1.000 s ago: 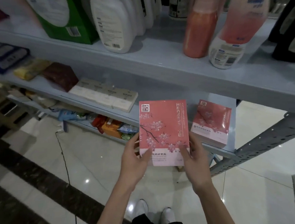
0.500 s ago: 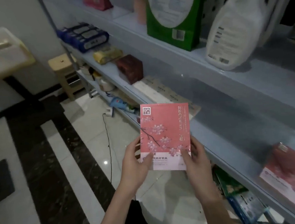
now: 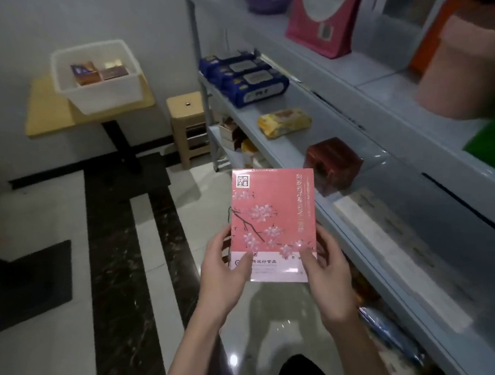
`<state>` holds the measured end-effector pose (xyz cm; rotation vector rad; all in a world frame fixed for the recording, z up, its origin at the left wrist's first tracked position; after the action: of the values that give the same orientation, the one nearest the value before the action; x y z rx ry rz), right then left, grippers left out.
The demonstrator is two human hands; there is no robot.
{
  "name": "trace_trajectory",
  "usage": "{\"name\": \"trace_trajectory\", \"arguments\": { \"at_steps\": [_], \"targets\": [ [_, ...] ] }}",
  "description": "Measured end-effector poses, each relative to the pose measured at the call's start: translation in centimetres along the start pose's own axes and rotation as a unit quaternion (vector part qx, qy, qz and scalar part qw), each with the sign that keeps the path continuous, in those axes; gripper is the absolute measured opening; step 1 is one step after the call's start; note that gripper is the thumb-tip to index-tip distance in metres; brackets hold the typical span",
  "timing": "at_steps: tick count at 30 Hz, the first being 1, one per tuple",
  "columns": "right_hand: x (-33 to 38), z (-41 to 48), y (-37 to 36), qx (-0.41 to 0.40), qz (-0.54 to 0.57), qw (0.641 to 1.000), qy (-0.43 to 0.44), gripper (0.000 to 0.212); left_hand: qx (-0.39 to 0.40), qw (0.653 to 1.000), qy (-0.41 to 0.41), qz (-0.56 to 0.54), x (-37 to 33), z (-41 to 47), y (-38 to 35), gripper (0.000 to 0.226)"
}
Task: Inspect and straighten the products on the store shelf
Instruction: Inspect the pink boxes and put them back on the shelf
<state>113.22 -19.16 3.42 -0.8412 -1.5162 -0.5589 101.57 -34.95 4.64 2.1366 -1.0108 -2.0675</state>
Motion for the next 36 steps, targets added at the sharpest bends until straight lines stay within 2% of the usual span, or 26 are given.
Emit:
{"name": "trace_trajectory", "arguments": {
  "at_steps": [10,16,22,30,36],
  "targets": [
    [-0.1,15.1,-15.4,0.130,-0.014,0.991,-0.013,0.051,-0.131,0.989,0.073,-0.007,1.9,14.7,7.5,0.065],
    [1.7,27.5,-25.1,0.204,-0.017,0.979,0.024,0.045,-0.203,0.976,0.077,-0.021,-0.3,27.4,10.6,0.062],
    [3.3,36.5,-34.3,0.259,-0.038,0.965,-0.014,0.047,-0.263,0.960,0.089,-0.023,-1.7,36.5,14.7,0.060],
    [2.2,44.7,-46.0,0.301,-0.031,0.952,-0.052,0.042,-0.290,0.949,0.120,-0.010,1.0,47.8,21.0,0.068],
    [0.6,50.2,-58.6,0.308,-0.019,0.950,-0.053,0.043,-0.300,0.947,0.109,-0.041,4.6,58.0,29.3,0.065]
  ]
}}
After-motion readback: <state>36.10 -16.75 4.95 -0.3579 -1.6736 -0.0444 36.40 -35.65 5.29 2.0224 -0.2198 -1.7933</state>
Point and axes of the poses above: each hand's wrist, its own z-axis towards the middle knuckle, its own y-axis out of the back of the hand, x = y × z, the point moved 2 cm from there along z, towards the middle knuckle, and after that the axes turned 13 degrees about z, right-handed, at the moved point
